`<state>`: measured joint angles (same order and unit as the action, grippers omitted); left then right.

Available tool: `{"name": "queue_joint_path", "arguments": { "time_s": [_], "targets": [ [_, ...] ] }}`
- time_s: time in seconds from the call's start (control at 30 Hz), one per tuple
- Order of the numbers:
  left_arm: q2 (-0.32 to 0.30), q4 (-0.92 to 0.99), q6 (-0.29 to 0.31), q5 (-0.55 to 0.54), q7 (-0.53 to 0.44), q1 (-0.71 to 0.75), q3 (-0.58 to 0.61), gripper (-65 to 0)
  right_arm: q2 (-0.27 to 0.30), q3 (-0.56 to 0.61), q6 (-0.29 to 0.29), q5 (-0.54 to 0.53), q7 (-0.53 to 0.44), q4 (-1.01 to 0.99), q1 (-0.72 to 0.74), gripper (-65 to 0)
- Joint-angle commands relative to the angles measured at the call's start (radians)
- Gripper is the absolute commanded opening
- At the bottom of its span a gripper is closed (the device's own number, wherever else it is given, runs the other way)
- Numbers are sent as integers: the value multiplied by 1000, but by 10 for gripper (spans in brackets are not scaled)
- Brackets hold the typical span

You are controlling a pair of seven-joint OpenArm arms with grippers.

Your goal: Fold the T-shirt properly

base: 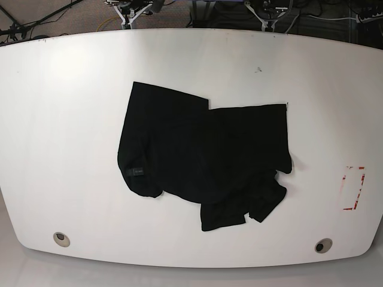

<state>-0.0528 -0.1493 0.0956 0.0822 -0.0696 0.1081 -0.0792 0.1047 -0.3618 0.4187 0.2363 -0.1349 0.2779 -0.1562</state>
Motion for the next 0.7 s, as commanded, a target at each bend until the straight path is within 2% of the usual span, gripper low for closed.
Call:
{"name": "queue_joint_path", "arguments": {
  "time_s": [0.0, 0.03, 0.67],
  "targets": [
    [-17, -13, -7, -10, -51, 15, 6, -357, 10, 1, 0, -5, -21, 11, -19, -443],
    [1, 0, -3, 1, -6, -5, 2, -364, -9, -1, 1, -1, -9, 7, 16, -450],
    [1, -5, -3, 1, -8, -6, 6, -364, -20, -1, 1, 1, -9, 5, 40, -450]
  ]
}}
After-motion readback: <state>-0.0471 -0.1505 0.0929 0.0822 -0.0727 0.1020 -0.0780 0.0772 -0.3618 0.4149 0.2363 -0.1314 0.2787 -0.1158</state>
